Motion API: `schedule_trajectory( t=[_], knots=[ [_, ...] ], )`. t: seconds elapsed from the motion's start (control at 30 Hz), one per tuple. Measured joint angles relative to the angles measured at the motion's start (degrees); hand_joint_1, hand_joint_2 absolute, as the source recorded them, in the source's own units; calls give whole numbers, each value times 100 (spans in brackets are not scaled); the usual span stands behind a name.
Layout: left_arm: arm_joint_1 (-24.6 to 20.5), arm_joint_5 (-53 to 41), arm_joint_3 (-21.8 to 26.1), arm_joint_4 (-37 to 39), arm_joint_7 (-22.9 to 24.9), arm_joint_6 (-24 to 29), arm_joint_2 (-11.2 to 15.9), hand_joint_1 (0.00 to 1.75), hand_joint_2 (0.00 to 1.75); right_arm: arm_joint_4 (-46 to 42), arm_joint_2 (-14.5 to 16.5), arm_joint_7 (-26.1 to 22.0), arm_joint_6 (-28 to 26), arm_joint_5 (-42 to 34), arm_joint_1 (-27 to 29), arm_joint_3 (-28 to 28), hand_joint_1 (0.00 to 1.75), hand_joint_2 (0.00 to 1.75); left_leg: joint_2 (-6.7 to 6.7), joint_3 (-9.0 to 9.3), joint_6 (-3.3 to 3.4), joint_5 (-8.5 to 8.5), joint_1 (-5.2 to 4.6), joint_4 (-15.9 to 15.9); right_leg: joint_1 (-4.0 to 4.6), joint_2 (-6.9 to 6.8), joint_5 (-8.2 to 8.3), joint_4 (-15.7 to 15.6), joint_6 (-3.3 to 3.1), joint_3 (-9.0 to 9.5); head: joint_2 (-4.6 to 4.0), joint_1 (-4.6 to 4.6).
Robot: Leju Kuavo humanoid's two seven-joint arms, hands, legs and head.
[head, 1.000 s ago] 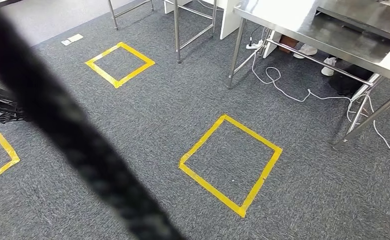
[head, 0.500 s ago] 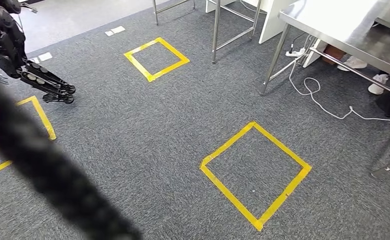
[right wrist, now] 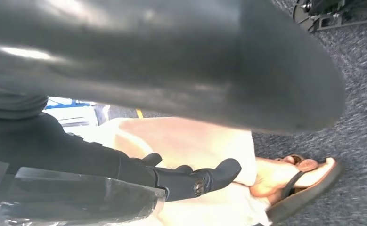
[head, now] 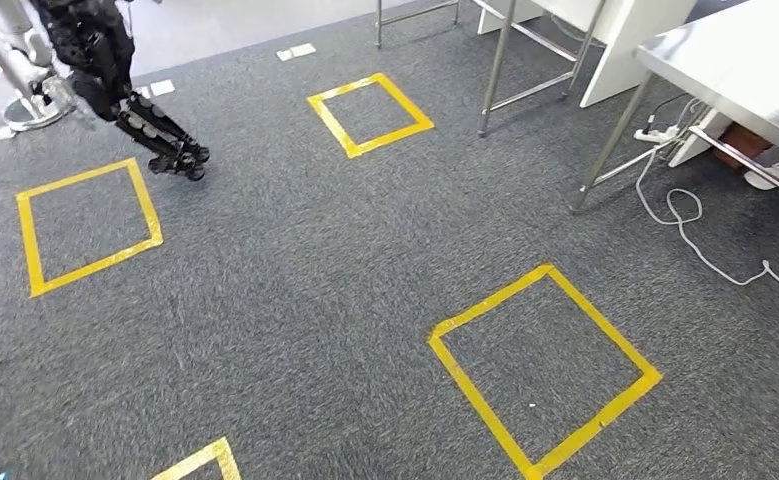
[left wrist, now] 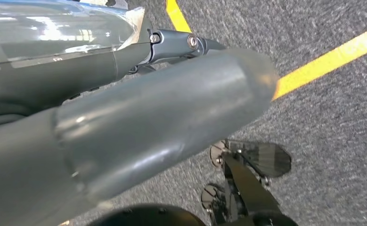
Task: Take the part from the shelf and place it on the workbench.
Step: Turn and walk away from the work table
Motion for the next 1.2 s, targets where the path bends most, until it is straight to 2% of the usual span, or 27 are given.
schedule_trajectory(
  t=[0.03, 0.07, 0.13, 0.2, 0.23, 0.27, 0.3, 0.33, 0.37, 0.4, 0.47, 0.53, 0.6, 0.67, 0.7, 0.73, 0.77, 0.8, 0.83, 0.9, 0.93, 0.97, 1.03, 1.07, 1.1, 1.17, 1.2],
  knots=[
    [3, -4, -8, 0, 1, -1, 0, 0, 0, -1, 2, 8, -2, 0, -10, 0, 0, 0, -56, 2, 48, 25, -4, -28, -6, -2, -18, 16, 33, 7, 1, -5],
    [5, -10, -14, 0, 3, -2, 1, 0, 0, -1, 3, 19, -3, 1, -14, 0, 0, 0, -113, 7, 100, 59, -2, -63, -12, 74, -76, 91, 50, -11, 1, -1],
    [0, -24, -22, -1, 9, -4, 4, 0, 0, 2, 6, 41, -4, 4, -4, 0, 0, 0, -225, 9, 181, 119, 15, -118, -48, 370, -352, 597, 21, -246, 1, 15],
    [-7, -36, -26, -1, 17, -5, 9, 0, 0, 6, 5, 54, -5, 17, 12, 0, 0, 0, -360, -15, 208, 136, 6, -123, -77, 577, -657, 1358, -13, -619, 1, 29],
    [-8, -39, -26, -1, 23, -5, 10, 0, 0, 8, 4, 58, -5, 28, 18, 0, 0, 0, -435, -18, 209, 137, 1, -122, -83, 609, -710, 1590, 8, -746, 1, 28],
    [-7, -40, -26, 0, 29, -5, 10, 0, 0, 8, 2, 62, -5, 39, 24, 0, 0, 0, -517, -17, 207, 137, -2, -118, -88, 626, -666, 1616, 52, -777, 1, 28],
    [-6, -40, -27, 0, 35, -5, 10, 0, 0, 8, -1, 63, -5, 48, 29, 0, 0, 0, -599, -10, 205, 137, -3, -115, -95, 649, -532, 1418, 109, -701, 1, 29],
    [-6, -41, -27, 0, 39, -5, 9, 0, 0, 8, -3, 64, -5, 58, 31, 0, 0, 0, -676, -2, 197, 136, -2, -112, -109, 705, -344, 1043, 166, -541, 1, 31],
    [-7, -43, -28, 0, 40, -5, 8, 0, 0, 9, -6, 65, -5, 63, 33, 0, 0, 0, -746, 1, 180, 135, -7, -105, -126, 811, -169, 638, 203, -377, 1, 34],
    [-9, -44, -28, 0, 42, -4, 7, 0, 0, 10, -6, 65, -5, 68, 32, 0, 0, 0, -810, -2, 154, 131, -17, -95, -137, 896, -36, 318, 204, -252, 1, 36],
    [-8, -46, -28, 0, 43, -3, 7, 0, 0, 13, -3, 65, -5, 75, 21, 1, 0, 0, -908, -28, 89, 132, -29, -83, -124, 977, 58, 70, 141, -161, 1, 32],
    [5, -46, -28, 0, 44, -3, 8, 0, 0, 13, -2, 65, -5, 78, 4, 1, 0, 0, -969, -64, 27, 136, -3, -71, -116, 876, 89, 61, 47, -136, 1, 22],
    [11, -46, -30, 0, 45, -2, 9, 0, 0, 13, -2, 65, -5, 87, 4, 0, 0, 0, -765, -183, -16, -17, 8, 154, -130, 756, 121, 38, -51, -120, 1, 3],
    [2, -45, -32, 0, 44, -2, 5, 0, 0, 13, 0, 58, -5, 107, 24, 1, 0, 0, -445, -493, -43, -394, 0, 816, -104, 615, 119, 26, -129, -120, 1, -20],
    [-2, -41, -32, 0, 45, 0, 3, 0, 0, 13, -1, 53, -4, 121, 33, 2, 0, 0, -368, -679, -56, -569, 5, 1210, -81, 537, 113, 27, -155, -123, 1, -29],
    [-1, -31, -32, 0, 46, 2, 2, 0, 0, 13, -2, 47, -4, 138, 39, 5, 0, 0, -328, -816, -65, -664, 11, 1504, -62, 458, 105, 28, -166, -127, 1, -27],
    [2, -19, -31, 0, 49, 5, 1, 0, 0, 13, -3, 41, -3, 156, 40, 9, 0, 0, -304, -861, -70, -654, 18, 1609, -48, 386, 99, 28, -173, -136, 1, -28],
    [6, -6, -30, 0, 51, 9, 1, 0, 0, 13, -4, 37, -2, 173, 39, 14, 0, 0, -279, -785, -69, -539, 24, 1479, -40, 320, 92, 29, -180, -140, 1, -28],
    [7, 5, -30, 0, 54, 12, 2, 0, 0, 13, -3, 33, -1, 186, 35, 19, 0, 0, -225, -593, -62, -362, 28, 1139, -37, 257, 82, 29, -182, -141, 1, -29],
    [-2, 19, -30, 0, 57, 16, 2, 0, 0, 13, -2, 28, 3, 206, 28, 23, 0, 0, 4, -157, -30, -96, 18, 353, -6, 149, 51, 33, -160, -102, 1, -26],
    [-9, 31, -31, 0, 58, 19, 2, 0, 0, 13, -2, 27, 4, 215, 26, 25, 0, 0, 83, -23, -9, -37, 3, 109, 13, 104, 35, 36, -134, -81, 1, -17],
    [-12, 41, -30, 0, 58, 21, 2, 0, 0, 13, -4, 25, 5, 228, 21, 26, 0, 0, 114, 20, 13, -29, -18, 14, 29, 61, 26, 36, -108, -56, 1, -5],
    [-8, 62, -23, 0, 61, 36, 2, 0, 0, 12, -5, 21, 7, 256, 4, 37, 0, 0, -8, 7, 81, 16, -39, -18, 35, -8, 15, 36, -48, -34, 1, 8],
    [-4, 65, -19, 0, 62, 45, 0, 0, 0, 11, -7, 20, 7, 269, -4, 48, 0, 0, -65, 9, 124, 47, -36, -55, 25, 55, -19, 76, -23, -40, 1, 10],
    [-5, 67, -16, 0, 63, 54, -2, 0, 0, 12, -7, 19, 8, 279, -1, 60, 0, 0, -125, 13, 174, 84, -26, -92, 13, 180, -104, 205, -14, -95, 1, 10],
    [-12, 70, -14, 0, 62, 64, -4, 0, 0, 13, -12, 19, 10, 292, 17, 81, 0, 0, -249, 3, 236, 132, -19, -133, -27, 496, -420, 820, -44, -377, 1, 20],
    [-14, 72, -14, 0, 62, 66, -4, 0, 0, 14, -13, 19, 10, 297, 27, 88, 0, 0, -318, -11, 250, 143, -21, -132, -42, 577, -584, 1217, -62, -566, 1, 23]
  ],
)
